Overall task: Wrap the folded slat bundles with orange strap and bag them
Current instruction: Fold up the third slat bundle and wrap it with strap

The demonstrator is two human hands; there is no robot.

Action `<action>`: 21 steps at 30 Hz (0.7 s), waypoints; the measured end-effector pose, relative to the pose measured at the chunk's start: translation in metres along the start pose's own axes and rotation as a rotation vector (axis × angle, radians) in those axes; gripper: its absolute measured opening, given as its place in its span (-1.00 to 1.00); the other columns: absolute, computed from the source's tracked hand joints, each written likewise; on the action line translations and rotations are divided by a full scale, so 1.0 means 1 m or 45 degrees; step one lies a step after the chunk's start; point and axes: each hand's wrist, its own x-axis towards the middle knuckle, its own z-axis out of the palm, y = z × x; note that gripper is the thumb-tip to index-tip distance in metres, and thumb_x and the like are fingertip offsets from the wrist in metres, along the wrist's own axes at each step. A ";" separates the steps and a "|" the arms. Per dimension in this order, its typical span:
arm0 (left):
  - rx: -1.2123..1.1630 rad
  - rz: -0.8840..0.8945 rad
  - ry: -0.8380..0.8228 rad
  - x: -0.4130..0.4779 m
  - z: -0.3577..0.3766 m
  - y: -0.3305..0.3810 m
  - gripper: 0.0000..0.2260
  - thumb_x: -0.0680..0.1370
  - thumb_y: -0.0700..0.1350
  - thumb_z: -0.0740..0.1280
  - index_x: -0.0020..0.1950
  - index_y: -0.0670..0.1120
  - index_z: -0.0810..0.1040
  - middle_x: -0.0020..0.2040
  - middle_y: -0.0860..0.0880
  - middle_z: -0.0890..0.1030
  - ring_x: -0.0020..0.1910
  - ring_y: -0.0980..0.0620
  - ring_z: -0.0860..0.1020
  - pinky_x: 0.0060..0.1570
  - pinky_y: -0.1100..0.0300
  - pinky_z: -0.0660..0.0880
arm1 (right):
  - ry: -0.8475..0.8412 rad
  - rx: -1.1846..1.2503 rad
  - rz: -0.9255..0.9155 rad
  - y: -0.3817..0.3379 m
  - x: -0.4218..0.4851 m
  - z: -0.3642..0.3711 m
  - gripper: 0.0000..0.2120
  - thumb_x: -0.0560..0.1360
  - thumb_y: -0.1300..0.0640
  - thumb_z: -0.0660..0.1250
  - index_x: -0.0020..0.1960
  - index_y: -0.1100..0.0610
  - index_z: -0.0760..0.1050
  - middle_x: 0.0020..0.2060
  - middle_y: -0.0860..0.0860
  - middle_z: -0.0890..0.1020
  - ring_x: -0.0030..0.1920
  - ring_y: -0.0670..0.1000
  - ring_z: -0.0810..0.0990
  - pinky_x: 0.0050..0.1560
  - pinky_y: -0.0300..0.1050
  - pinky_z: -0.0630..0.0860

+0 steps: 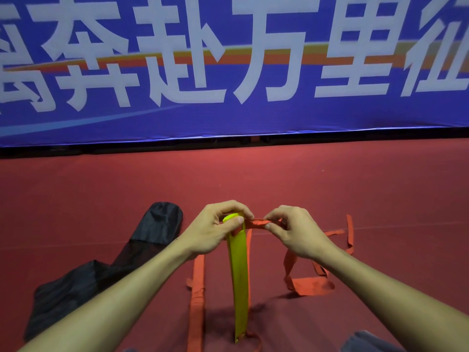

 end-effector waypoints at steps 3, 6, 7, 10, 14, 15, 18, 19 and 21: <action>-0.023 0.024 -0.014 -0.001 0.002 -0.001 -0.90 0.55 -0.19 0.40 -0.01 0.00 0.62 0.03 -0.19 0.63 -0.11 0.03 0.55 -0.13 0.27 0.48 | -0.016 -0.010 0.013 -0.002 -0.001 -0.001 -0.86 0.54 0.12 0.39 0.06 0.09 0.66 -0.09 0.03 0.64 -0.08 0.01 0.56 -0.05 -0.11 0.45; 0.007 0.039 -0.135 -0.002 0.001 -0.001 -0.72 0.43 -0.23 0.54 0.03 0.03 0.56 0.14 -0.01 0.63 0.14 0.05 0.60 -0.01 0.34 0.49 | -0.026 -0.047 0.029 -0.001 -0.001 -0.002 -0.85 0.54 0.12 0.37 0.07 0.10 0.66 -0.09 0.04 0.63 -0.06 0.03 0.55 -0.08 -0.14 0.38; 0.031 0.036 -0.172 -0.002 0.000 -0.001 -0.65 0.41 -0.25 0.56 0.06 0.04 0.54 0.19 0.01 0.59 0.18 0.05 0.59 -0.04 0.37 0.48 | -0.026 -0.058 0.035 -0.001 -0.001 -0.002 -0.85 0.55 0.12 0.37 0.08 0.11 0.65 -0.09 0.05 0.63 -0.05 0.03 0.55 -0.10 -0.17 0.34; 0.058 0.022 -0.233 -0.002 -0.001 -0.002 -0.56 0.41 -0.26 0.57 0.15 0.08 0.51 0.24 0.04 0.49 0.20 0.01 0.58 -0.02 0.33 0.52 | -0.018 -0.067 0.055 0.001 -0.001 -0.003 -0.84 0.55 0.11 0.36 0.08 0.11 0.65 -0.08 0.05 0.64 -0.05 0.03 0.55 -0.11 -0.19 0.34; 0.159 0.058 -0.202 0.000 -0.001 -0.010 -0.54 0.45 -0.17 0.55 0.21 0.18 0.45 -0.04 0.03 0.57 0.06 0.04 0.61 0.18 0.17 0.53 | -0.021 -0.063 0.067 0.002 -0.001 -0.003 -0.84 0.55 0.10 0.37 0.08 0.09 0.65 -0.08 0.04 0.64 -0.05 0.01 0.55 -0.11 -0.18 0.34; 0.186 0.064 -0.174 0.001 -0.001 -0.012 -0.54 0.46 -0.13 0.54 0.22 0.20 0.43 -0.02 -0.01 0.56 0.04 0.01 0.59 0.16 0.13 0.54 | -0.025 -0.054 0.064 0.002 -0.001 -0.003 -0.84 0.55 0.09 0.37 0.07 0.09 0.65 -0.08 0.03 0.64 -0.06 0.00 0.54 -0.12 -0.19 0.33; 0.257 0.068 -0.074 0.002 0.004 -0.016 -0.52 0.52 -0.11 0.48 0.30 0.28 0.40 0.17 -0.03 0.52 0.13 0.02 0.53 0.15 0.20 0.54 | -0.020 -0.028 0.044 0.000 -0.001 -0.001 -0.85 0.54 0.09 0.37 0.06 0.08 0.66 -0.10 0.01 0.63 -0.10 -0.02 0.52 -0.14 -0.19 0.31; 0.266 0.071 -0.055 0.002 0.006 -0.017 -0.49 0.56 -0.15 0.44 0.36 0.30 0.36 0.26 0.05 0.51 0.19 0.12 0.51 0.19 0.28 0.50 | -0.012 -0.027 0.037 0.000 -0.001 -0.001 -0.85 0.54 0.10 0.37 0.06 0.08 0.66 -0.11 0.01 0.63 -0.11 -0.03 0.52 -0.15 -0.19 0.30; 0.325 0.071 -0.017 0.004 0.011 -0.020 -0.43 0.63 -0.18 0.31 0.46 0.33 0.19 0.34 0.17 0.45 0.23 0.26 0.47 0.30 0.32 0.40 | 0.007 -0.038 0.033 0.001 0.000 -0.002 -0.86 0.54 0.12 0.37 0.05 0.10 0.66 -0.14 0.02 0.62 -0.14 -0.03 0.49 -0.17 -0.20 0.26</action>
